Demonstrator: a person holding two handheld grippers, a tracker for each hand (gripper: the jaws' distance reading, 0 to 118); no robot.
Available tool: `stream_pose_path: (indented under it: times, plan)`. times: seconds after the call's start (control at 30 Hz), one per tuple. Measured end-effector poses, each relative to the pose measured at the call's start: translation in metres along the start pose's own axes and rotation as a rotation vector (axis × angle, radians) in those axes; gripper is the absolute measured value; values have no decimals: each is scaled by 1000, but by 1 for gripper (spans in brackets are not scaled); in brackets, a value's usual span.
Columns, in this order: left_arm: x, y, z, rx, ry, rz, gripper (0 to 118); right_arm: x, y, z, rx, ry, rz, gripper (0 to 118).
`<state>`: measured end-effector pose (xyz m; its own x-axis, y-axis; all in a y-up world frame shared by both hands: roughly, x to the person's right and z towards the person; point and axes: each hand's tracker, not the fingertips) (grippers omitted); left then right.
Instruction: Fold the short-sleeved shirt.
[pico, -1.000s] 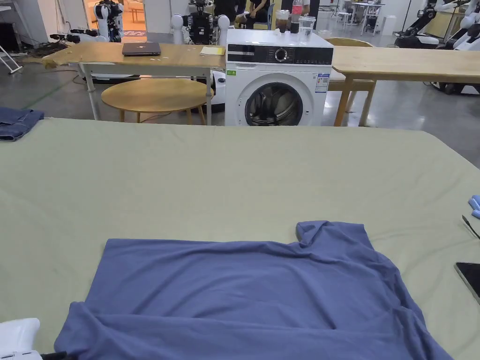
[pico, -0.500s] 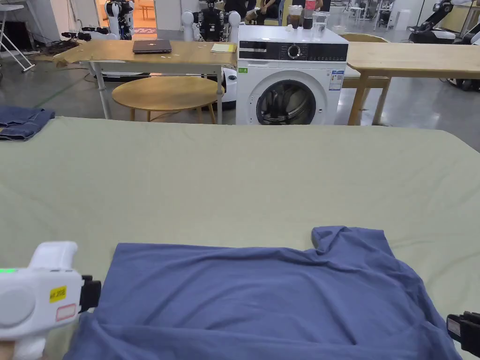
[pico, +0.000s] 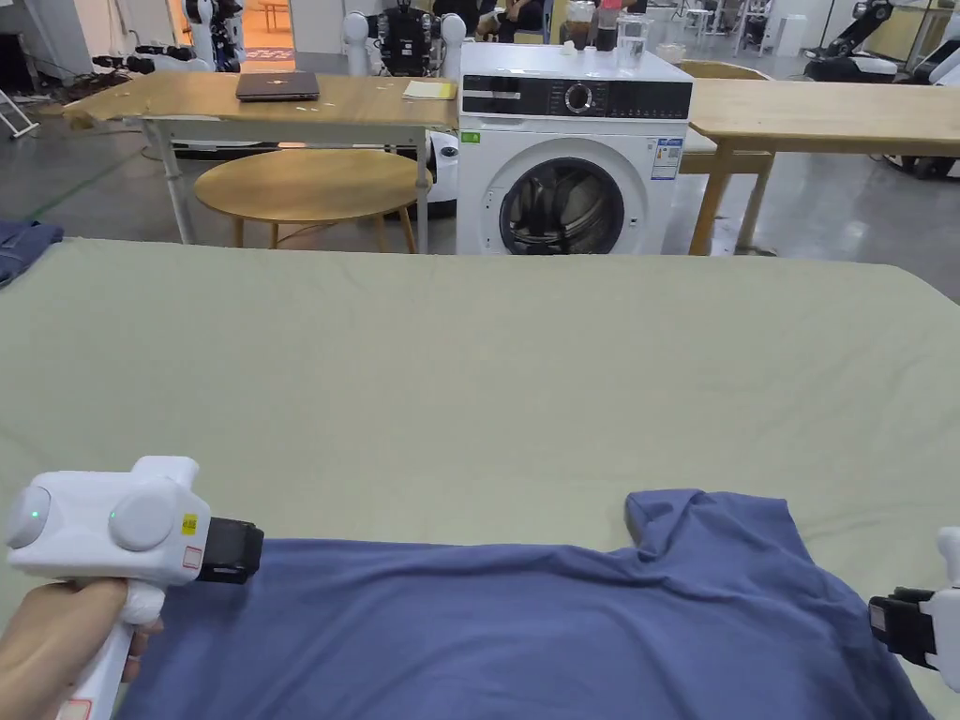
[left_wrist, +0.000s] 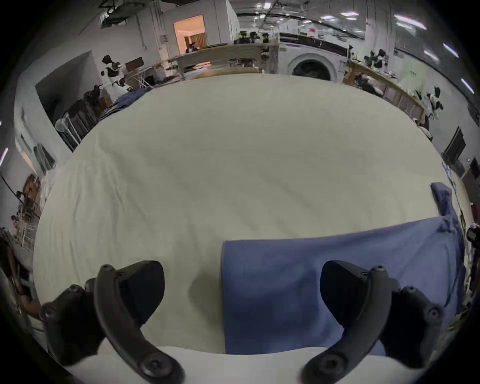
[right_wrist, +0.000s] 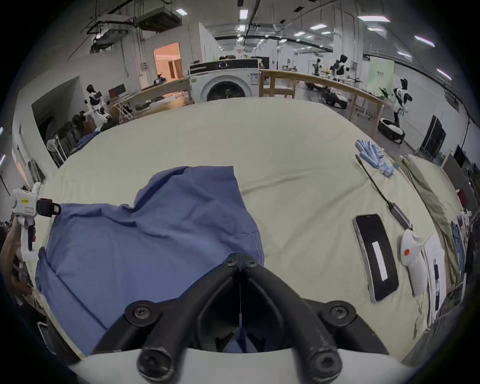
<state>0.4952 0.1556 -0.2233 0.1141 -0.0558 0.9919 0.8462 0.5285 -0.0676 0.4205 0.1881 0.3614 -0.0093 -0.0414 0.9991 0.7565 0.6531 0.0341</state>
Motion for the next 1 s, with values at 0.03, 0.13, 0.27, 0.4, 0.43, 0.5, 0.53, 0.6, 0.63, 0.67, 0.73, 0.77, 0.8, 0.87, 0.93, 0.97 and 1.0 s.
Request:
stream_pose_path:
  times: [0.03,0.13,0.27,0.4,0.43,0.5,0.53,0.6,0.63,0.67,0.73,0.77,0.8,0.87,0.93,0.97,1.0]
  plan:
    - [-1,0,0,-4,2,7,113,0,1,-4,-6,-4,-2,0]
    - [1,-3,4,-12,-19,2,29,4,6,-12,-23,-8,0,0]
    - [11,-6,13,-8,-80,-35,3,14,16,-27,-32,-9,1,4]
    - [10,-5,9,-6,-64,-36,3,19,29,-47,-91,-2,-33,118]
    - [7,-3,9,-6,-71,-24,3,20,30,-56,-127,2,-28,116]
    - [7,-3,9,-7,-78,-16,3,19,45,-64,-132,-33,-7,115]
    - [7,-4,9,-6,-79,-16,3,19,49,-70,-164,-52,9,115]
    - [3,-3,9,-6,-81,-16,3,19,54,-77,-184,-41,23,113]
    - [3,-3,9,-6,-81,-14,3,17,37,-82,-200,-41,34,103]
    - [4,-3,10,-5,-80,-13,3,16,36,-82,-197,-46,36,83]
    - [2,-2,12,0,-80,-15,3,19,34,-73,-168,-26,26,45]
    - [1,-3,15,7,-80,-14,3,21,32,-65,-156,23,2,20]
    - [0,-4,19,10,-83,-11,3,22,32,-59,-135,39,-25,1]
    - [-4,-7,33,54,-88,-4,3,24,33,-40,-96,33,-29,1]
    - [-10,-10,52,83,-108,8,3,12,32,-7,-36,27,-1,1]
    - [-13,-13,62,97,-122,12,3,10,30,7,-19,32,0,1]
    - [-17,-17,74,109,-128,10,3,9,28,21,-7,43,1,1]
